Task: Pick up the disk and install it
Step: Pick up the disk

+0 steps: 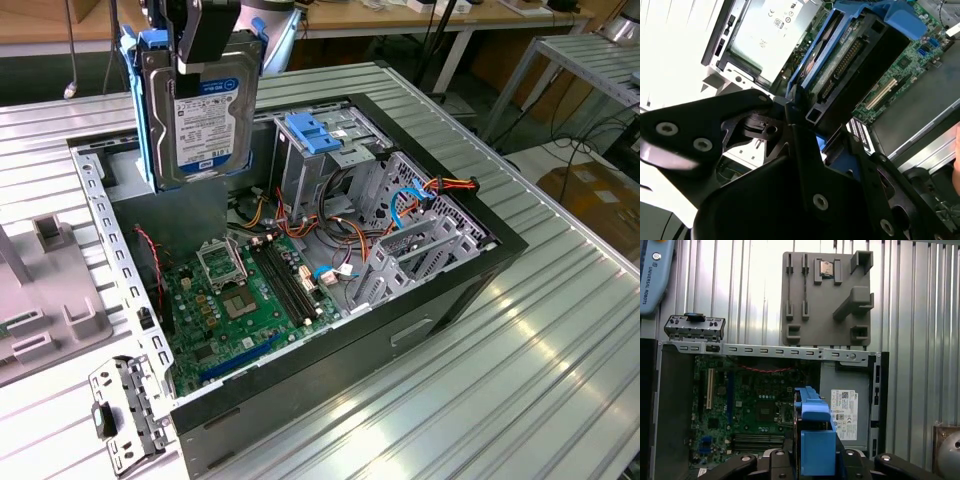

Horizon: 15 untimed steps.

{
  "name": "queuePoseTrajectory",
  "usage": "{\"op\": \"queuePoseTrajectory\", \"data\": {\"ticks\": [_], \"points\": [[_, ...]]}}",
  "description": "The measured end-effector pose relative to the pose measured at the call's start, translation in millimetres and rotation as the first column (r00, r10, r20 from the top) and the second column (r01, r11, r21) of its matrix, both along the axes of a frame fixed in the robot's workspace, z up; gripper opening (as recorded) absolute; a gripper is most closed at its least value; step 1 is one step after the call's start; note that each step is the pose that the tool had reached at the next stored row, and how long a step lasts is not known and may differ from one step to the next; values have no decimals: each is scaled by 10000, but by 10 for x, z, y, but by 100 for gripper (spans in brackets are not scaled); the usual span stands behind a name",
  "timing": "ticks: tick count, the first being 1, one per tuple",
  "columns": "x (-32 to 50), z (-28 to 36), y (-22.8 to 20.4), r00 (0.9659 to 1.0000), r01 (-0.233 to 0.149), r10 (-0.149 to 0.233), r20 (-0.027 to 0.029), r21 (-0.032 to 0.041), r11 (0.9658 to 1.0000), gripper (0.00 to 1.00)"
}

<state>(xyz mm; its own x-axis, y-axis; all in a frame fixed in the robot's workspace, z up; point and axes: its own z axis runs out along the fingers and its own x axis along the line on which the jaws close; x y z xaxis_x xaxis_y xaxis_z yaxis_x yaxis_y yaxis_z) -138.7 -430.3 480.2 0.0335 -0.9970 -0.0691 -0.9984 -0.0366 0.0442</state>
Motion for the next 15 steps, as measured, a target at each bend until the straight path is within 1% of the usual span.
{"op": "queuePoseTrajectory", "data": {"ticks": [6,12,13,14,15], "points": [[3,-1,-41,10000,1,-1,1,1,10000,37],[5,-1,-72,10000,0,0,0,1,10000,37],[6,-1,-84,10000,0,0,0,0,10000,37],[7,-1,-113,10000,1,-1,0,0,10000,37],[7,-1,-120,10000,1,-1,0,0,10000,37]]}}
